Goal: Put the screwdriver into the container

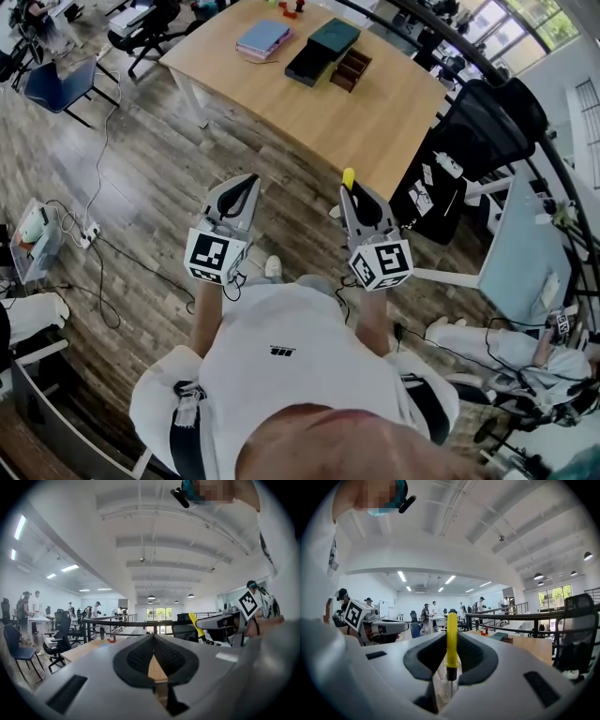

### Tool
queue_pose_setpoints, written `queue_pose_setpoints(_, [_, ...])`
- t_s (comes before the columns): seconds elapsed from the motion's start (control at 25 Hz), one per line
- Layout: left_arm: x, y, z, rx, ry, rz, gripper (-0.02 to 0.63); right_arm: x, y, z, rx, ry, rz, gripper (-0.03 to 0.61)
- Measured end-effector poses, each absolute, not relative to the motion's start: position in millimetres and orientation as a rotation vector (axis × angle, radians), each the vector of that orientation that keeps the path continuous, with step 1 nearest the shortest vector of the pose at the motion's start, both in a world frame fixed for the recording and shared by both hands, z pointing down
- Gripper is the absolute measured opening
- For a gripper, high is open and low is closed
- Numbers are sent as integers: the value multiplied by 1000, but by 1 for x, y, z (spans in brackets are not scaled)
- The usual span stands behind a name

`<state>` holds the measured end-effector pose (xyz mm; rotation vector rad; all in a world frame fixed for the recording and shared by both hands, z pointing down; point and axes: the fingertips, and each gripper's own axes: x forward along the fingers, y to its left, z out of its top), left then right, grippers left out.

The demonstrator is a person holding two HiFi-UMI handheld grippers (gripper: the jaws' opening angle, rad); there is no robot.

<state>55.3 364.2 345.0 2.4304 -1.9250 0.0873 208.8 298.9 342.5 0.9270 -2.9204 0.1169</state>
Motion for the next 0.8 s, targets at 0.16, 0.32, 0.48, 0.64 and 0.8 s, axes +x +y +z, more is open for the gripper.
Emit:
queue_pose_setpoints(0.16, [41, 350, 350, 2446, -1907, 89, 9, 194, 288, 346, 942, -2913, 116, 60])
queue_pose_setpoints(0.32, [28, 335, 350, 2450, -1903, 87, 9, 183, 273, 347, 950, -2906, 108, 60])
queue_pose_setpoints(0.48, [20, 322, 348, 2462, -1888, 73, 9, 176, 261, 347, 970, -2903, 106, 60])
queue_pose_setpoints(0.64, [16, 307, 347, 2481, -1884, 61, 9, 171, 246, 347, 979, -2906, 101, 60])
queue_pose_setpoints(0.8, [10, 286, 348, 2485, -1889, 65, 9, 163, 226, 349, 966, -2916, 94, 60])
